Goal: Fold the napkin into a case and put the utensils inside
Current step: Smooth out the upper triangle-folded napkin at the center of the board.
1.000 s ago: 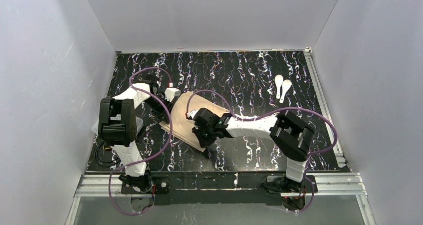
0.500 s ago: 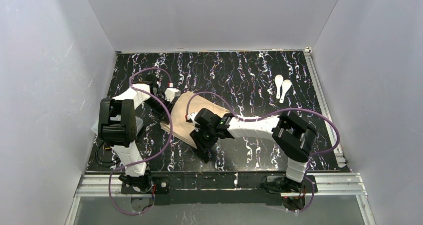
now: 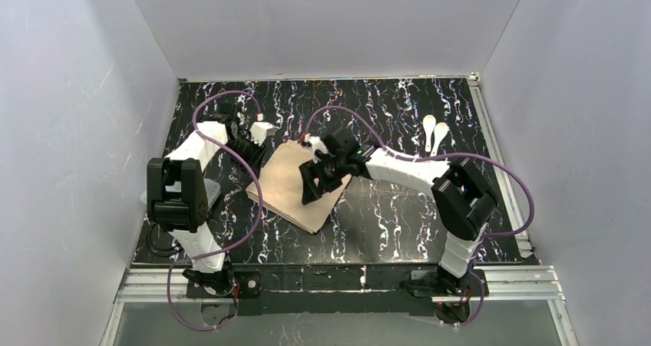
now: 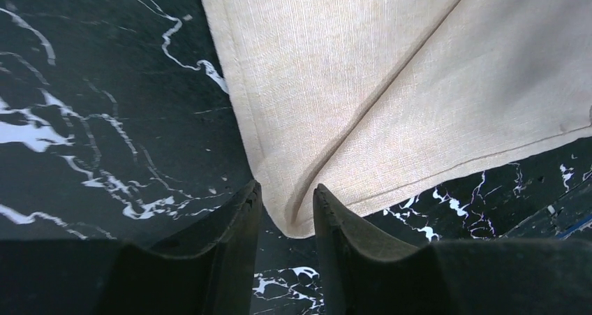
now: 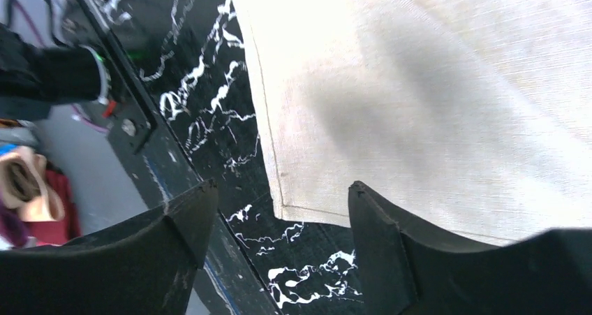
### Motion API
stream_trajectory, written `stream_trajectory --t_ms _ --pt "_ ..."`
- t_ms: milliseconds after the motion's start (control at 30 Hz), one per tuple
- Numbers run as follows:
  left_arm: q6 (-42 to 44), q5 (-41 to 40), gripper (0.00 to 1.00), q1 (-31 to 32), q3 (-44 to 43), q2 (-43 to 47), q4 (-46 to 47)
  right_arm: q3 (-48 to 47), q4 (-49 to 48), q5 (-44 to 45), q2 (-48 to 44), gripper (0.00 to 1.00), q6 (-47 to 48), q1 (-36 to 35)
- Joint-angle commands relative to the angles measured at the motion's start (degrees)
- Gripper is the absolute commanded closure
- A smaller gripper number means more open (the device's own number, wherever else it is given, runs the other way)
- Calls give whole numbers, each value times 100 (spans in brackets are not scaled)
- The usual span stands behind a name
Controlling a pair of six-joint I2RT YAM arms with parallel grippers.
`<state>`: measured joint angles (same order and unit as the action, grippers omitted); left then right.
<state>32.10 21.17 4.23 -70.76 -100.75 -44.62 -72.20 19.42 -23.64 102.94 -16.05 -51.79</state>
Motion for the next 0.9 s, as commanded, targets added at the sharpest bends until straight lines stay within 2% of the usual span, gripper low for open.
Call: stream_trajectory --t_ms 0,100,200,267,333,467,767,867 --pt "-45 7 67 -10 -418 363 -370 -29 -606 -1097 -102 27 -562 555" --pt "-95 237 68 -10 -636 366 -577 354 -1224 -1440 -17 43 -940 915" --pt "-242 873 82 52 -810 357 -937 720 -1953 -1938 181 65 -1320 1350" --pt "-338 1242 87 219 -836 308 -1184 843 -2306 -2128 330 83 -1473 1596" --pt "-394 1512 88 451 -752 258 -1358 849 -2413 -2342 545 95 -1509 1800" --pt "-448 2060 89 625 -525 31 -1504 844 -2676 -2520 866 98 -1646 2127" --pt "-112 1831 93 326 -336 -567 -1549 1045 -3329 -2244 1372 99 -2075 2435" --pt "-65 1785 94 243 -356 -641 -1547 1061 -3230 -2035 1490 99 -1999 2440"
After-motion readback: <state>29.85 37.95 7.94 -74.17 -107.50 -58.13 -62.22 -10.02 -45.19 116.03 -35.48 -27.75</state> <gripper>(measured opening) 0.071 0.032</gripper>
